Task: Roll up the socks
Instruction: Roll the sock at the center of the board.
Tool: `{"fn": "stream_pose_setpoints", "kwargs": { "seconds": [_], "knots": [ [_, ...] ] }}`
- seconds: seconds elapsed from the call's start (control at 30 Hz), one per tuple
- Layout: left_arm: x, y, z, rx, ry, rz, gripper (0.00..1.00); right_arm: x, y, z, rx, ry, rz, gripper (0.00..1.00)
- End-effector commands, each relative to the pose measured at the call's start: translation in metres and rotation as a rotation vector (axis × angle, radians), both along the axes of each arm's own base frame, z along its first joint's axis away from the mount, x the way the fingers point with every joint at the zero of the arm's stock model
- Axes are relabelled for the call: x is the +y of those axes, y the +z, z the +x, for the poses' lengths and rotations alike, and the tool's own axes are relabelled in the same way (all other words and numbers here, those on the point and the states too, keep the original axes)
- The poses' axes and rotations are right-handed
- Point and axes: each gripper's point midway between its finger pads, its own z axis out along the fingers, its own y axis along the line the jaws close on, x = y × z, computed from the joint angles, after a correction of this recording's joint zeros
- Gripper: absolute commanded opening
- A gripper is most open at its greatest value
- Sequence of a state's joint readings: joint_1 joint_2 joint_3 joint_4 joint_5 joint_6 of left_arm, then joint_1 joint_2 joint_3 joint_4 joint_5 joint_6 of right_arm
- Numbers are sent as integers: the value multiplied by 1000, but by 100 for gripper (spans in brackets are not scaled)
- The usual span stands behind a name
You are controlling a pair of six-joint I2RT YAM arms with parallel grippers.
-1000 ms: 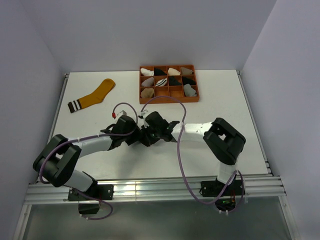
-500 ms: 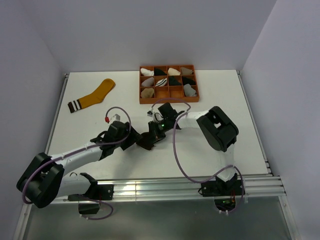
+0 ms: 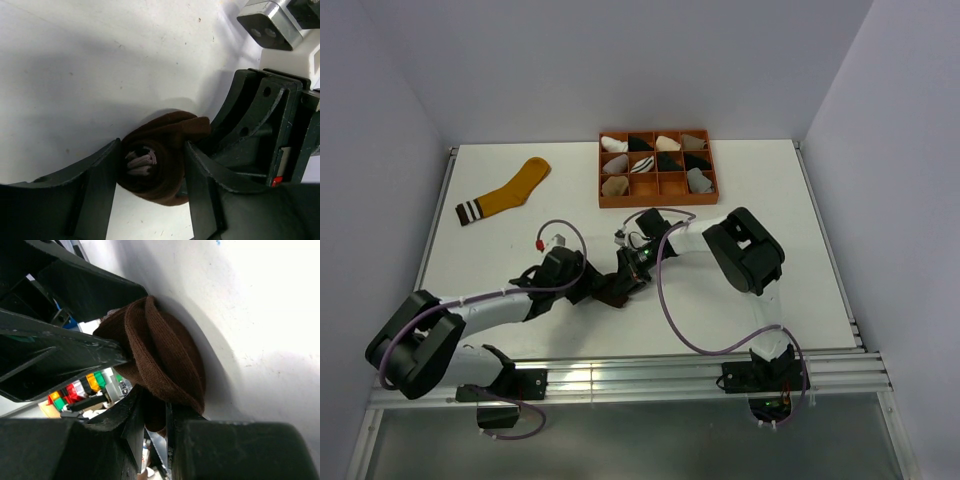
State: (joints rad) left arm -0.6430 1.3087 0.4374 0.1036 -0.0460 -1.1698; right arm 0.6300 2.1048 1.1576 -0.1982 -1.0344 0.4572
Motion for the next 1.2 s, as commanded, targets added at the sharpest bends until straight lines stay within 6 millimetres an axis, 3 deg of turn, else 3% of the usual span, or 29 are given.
{"fn": "stream_pose_setpoints", "kwargs": {
  "seconds": [0.0, 0.17, 0.33, 0.43, 0.77, 1.17],
  "knots": [
    [-6, -10, -4, 37, -22, 7, 58, -25, -50, -11, 35, -56, -222, 4],
    [-7, -21, -16, 86, -40, 37, 55, -22, -49, -3, 25, -105, -229, 4],
    [14, -9, -13, 62, 82, 67, 72, -20, -50, 2, 16, -148, -232, 3],
    [26, -1, -15, 57, 164, 49, 75, -20, -49, 5, 9, -186, -235, 2],
    [11, 6, -17, 9, 149, -93, 70, -17, -49, 7, 22, -281, -205, 0],
    [0, -22, -19, 62, 107, -80, 59, -16, -49, 15, 33, -414, -181, 0]
  ]
}}
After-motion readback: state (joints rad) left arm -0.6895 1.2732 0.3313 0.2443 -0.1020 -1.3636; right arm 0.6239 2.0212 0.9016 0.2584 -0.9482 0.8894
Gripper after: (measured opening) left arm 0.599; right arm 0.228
